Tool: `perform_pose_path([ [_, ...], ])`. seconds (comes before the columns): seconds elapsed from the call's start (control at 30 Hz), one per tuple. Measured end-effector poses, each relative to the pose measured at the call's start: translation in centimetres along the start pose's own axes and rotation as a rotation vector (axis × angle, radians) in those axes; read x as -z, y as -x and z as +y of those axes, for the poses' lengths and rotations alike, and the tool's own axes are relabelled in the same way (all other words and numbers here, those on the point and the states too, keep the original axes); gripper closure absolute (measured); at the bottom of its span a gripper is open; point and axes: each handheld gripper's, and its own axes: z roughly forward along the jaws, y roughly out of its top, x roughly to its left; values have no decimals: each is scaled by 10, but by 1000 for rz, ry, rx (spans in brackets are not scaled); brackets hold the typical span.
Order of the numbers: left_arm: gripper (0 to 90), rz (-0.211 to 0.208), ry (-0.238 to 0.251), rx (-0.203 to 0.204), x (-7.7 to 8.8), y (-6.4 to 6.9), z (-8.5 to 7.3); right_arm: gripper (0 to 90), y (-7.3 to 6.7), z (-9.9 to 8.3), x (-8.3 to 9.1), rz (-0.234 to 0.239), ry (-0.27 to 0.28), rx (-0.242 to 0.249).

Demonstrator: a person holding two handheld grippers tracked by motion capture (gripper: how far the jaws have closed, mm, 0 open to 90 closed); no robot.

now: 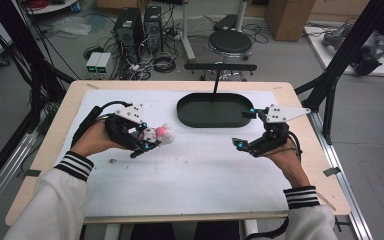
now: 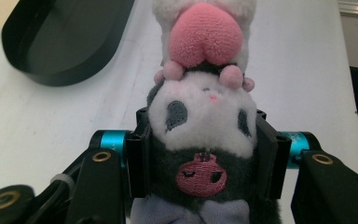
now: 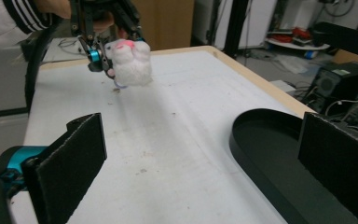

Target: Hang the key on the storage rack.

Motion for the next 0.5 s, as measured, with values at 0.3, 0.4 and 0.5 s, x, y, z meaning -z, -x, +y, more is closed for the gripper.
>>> perform_pose_path([
  [0.3, 497, -28, -6, -33, -11, 5, 14, 5, -3, 16, -30, 87, -84, 45],
  [0.4, 496, -41, -14, -39, -17, 7, 18, 5, -4, 19, -39, 123, -115, 54],
  [0.5, 496, -53, -17, -41, -21, 9, 21, 5, -7, 21, -49, 158, -148, 73],
])
